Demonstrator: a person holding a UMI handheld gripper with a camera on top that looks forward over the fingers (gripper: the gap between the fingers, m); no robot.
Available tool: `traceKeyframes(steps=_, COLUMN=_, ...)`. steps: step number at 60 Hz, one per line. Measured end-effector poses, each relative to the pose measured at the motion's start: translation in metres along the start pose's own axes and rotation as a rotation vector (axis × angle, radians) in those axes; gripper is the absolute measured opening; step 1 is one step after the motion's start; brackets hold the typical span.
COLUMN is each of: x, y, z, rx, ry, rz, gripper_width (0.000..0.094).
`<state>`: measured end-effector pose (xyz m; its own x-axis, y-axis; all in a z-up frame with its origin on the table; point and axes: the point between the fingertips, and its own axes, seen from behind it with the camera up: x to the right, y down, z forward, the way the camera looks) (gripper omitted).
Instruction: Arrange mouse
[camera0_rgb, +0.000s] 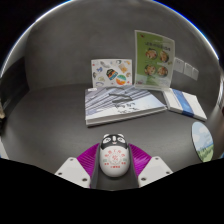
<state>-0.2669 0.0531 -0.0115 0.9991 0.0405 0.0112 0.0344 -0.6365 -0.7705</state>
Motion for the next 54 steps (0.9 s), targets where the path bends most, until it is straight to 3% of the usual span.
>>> traceKeyframes(steps=10, x=-0.003, y=-0.018, z=-0.012, rx=0.055, ry=-0.029, rz=-0.028, gripper_width=0.044)
traceKeyframes(steps=17, x=0.025, y=-0.088, z=-0.063, rx=0.233, ry=-0.051, rz=-0.03, gripper_width=0.044)
traceKeyframes(steps=26, x=0.167, y=-0.155, z=-0.127, rx=0.415, ry=0.093, rz=-0.094, gripper_width=0.0439)
traceKeyframes(steps=33, x=0.292, y=-0.13, z=-0.122, rx=0.375, ry=0.179, rz=-0.053, gripper_width=0.0434)
traceKeyframes(steps=38, x=0.348, y=-0.085, z=-0.087, rx=0.259, ry=0.17, rz=-0.02, gripper_width=0.0425)
traceKeyframes(steps=47, x=0.379, y=-0.018, z=-0.033, rx=0.113, ry=0.093, rz=-0.003, gripper_width=0.0423)
traceKeyframes(steps=54, x=0.387, y=0.014, z=-0.014, rx=0.046, ry=0.045, rz=0.009, gripper_width=0.043)
